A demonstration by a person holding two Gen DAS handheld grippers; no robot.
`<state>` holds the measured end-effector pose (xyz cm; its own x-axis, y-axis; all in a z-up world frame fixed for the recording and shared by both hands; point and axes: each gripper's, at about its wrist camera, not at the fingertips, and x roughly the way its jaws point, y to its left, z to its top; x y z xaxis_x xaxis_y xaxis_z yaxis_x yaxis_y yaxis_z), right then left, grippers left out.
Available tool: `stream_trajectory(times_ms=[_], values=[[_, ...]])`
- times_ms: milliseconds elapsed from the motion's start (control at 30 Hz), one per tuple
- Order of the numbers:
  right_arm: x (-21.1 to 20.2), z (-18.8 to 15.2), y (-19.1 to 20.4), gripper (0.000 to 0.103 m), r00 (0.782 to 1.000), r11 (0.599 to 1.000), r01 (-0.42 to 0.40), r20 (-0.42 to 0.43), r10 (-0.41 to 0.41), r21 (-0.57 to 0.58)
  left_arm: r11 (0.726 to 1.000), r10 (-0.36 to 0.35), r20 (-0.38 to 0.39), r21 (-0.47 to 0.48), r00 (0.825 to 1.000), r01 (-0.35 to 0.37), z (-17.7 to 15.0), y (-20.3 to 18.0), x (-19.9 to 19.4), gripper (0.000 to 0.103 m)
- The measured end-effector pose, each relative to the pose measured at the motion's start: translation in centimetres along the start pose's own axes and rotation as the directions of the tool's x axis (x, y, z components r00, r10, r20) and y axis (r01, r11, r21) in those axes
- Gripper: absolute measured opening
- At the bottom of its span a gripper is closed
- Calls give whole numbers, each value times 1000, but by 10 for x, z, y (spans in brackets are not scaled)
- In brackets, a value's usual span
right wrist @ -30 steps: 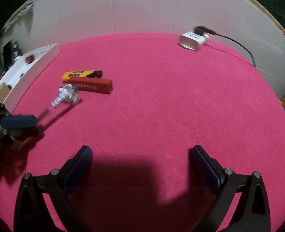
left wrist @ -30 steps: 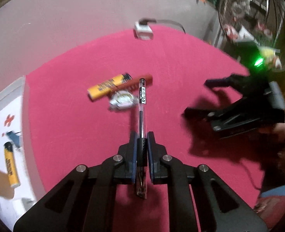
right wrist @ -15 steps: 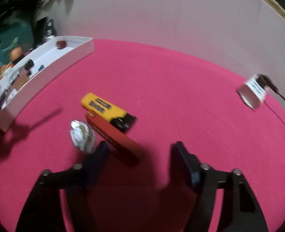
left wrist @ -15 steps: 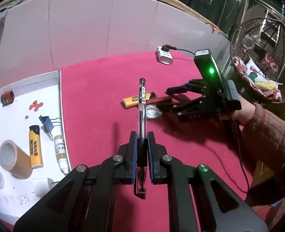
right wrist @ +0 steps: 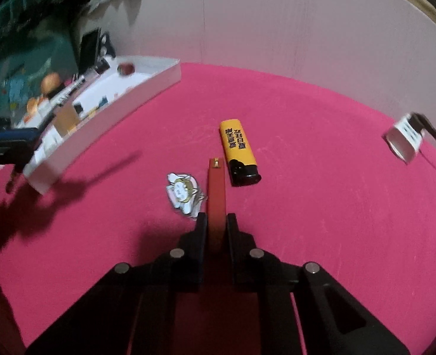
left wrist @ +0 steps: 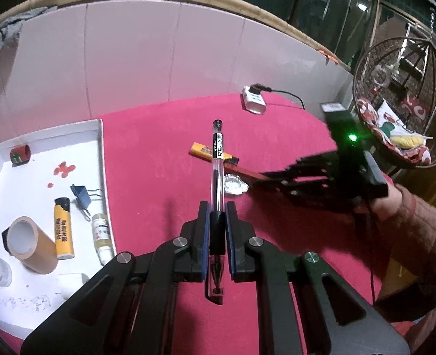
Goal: Organize rigid objects
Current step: 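Grasp the red lighter with the right tool while the left tool holds the pen, then carry the pen and red lighter into the white tray and open both tools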
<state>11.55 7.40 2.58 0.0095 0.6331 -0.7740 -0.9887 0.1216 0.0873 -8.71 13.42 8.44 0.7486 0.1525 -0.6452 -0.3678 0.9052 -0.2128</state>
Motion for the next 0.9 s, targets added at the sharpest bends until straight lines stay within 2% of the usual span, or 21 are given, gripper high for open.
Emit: stream_trajectory(times_ms=[200,333,500,667,900], values=[[-32,-3,3,10,990,988,-52,138,32,145,1000,8,49,-11,999,-8,3,4,-12,9],[-58,3,13,10,968,978,-71,252,20,195,999,20,78,-30,997,-18,5,8,-20,9],[-81,22,31,10,947,984,-80,319,26,157,998,37,112,-64,993,-30,5,17,-31,9],[-97,34,51,10,931,990,-97,362,54,102,993,96,145,-79,985,-85,5,29,-43,9],[-90,63,84,10,921,991,-126,376,104,35,979,184,180,-124,966,-164,9,61,-63,9]])
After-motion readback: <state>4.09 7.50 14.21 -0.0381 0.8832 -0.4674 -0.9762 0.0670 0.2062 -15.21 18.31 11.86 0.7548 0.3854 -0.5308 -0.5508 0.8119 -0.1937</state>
